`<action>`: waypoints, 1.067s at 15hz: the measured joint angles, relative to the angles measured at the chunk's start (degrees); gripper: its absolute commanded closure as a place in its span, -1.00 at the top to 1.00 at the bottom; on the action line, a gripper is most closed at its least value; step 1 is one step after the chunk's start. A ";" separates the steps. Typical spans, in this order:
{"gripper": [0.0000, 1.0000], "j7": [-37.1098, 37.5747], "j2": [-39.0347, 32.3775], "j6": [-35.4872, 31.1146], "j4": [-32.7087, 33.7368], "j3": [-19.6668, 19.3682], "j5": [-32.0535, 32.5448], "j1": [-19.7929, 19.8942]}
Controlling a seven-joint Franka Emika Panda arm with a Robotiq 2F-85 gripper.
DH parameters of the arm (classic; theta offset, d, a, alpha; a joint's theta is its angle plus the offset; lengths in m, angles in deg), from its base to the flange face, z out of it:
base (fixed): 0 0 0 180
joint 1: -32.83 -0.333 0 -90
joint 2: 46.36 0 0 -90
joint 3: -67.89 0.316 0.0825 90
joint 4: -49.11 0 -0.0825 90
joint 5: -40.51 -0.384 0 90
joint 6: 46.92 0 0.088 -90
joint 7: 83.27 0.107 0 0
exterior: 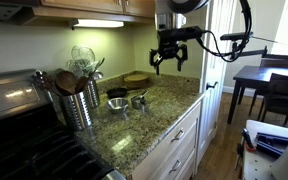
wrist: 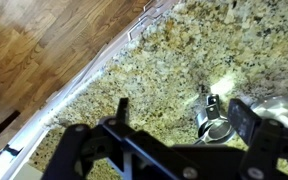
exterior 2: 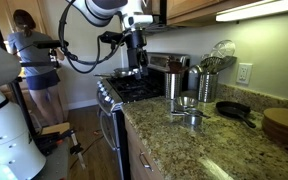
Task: Unstack the measuring cups
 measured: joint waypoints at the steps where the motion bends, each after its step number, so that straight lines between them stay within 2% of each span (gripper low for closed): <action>1: 1.00 0.00 -0.22 -0.01 0.00 -0.15 0.00 -0.20; 9: 1.00 2.33 -1.32 -0.10 0.01 -0.23 -0.10 -0.32; 13: 1.00 8.36 -5.11 -2.57 0.93 -0.63 0.47 -0.21; 16: 1.00 14.51 -9.33 -5.27 3.25 -1.55 4.65 -0.11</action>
